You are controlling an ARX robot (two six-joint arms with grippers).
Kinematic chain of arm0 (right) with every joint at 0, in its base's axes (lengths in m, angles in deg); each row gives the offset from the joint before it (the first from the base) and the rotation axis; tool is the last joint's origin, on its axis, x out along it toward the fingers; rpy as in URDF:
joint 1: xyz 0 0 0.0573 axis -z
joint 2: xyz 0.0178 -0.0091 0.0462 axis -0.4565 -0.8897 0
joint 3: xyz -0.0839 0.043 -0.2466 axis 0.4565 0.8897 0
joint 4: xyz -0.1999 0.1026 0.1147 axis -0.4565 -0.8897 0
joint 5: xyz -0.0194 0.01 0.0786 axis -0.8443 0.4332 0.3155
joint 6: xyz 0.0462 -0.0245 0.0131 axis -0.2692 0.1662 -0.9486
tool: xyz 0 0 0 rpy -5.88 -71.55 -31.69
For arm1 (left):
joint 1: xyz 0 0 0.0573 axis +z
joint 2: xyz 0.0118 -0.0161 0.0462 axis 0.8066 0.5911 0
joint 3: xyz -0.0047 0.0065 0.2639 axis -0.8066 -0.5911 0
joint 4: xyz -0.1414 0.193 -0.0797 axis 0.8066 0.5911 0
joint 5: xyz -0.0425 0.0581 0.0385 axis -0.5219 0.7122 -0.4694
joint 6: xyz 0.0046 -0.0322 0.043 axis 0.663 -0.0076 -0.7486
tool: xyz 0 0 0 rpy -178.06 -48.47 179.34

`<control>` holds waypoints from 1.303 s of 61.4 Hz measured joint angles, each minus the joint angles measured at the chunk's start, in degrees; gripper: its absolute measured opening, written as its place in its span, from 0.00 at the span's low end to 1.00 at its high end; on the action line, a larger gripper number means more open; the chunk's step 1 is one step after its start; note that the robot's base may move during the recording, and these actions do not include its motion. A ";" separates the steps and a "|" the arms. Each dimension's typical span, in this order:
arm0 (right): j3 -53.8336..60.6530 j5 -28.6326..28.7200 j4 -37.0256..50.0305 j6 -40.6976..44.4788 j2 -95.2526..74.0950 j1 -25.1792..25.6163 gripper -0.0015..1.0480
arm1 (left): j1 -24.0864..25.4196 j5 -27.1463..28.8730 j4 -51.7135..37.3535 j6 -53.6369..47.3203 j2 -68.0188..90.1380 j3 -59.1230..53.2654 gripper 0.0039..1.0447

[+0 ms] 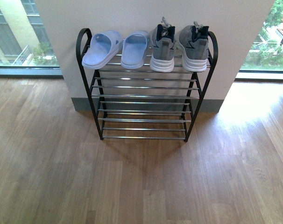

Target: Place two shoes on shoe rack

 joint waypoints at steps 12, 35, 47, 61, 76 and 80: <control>0.00 -0.02 0.00 0.02 0.02 0.00 0.91 | 0.00 0.00 0.00 0.00 0.00 0.00 0.91; 0.00 -0.02 0.00 0.02 0.02 0.00 0.91 | 0.00 0.00 -0.02 0.00 0.00 0.00 0.91; 0.00 0.00 0.00 0.00 0.02 0.00 0.91 | 0.00 0.02 -0.04 0.00 0.00 0.00 0.91; 0.00 -0.02 0.00 0.02 0.02 0.00 0.91 | 0.00 0.00 -0.04 0.00 0.00 0.00 0.91; 0.00 -0.02 0.00 0.02 0.02 0.00 0.91 | 0.00 0.00 -0.04 0.00 0.00 0.00 0.91; 0.00 0.00 0.00 0.02 0.02 0.00 0.91 | 0.00 0.00 -0.04 0.00 0.00 0.00 0.91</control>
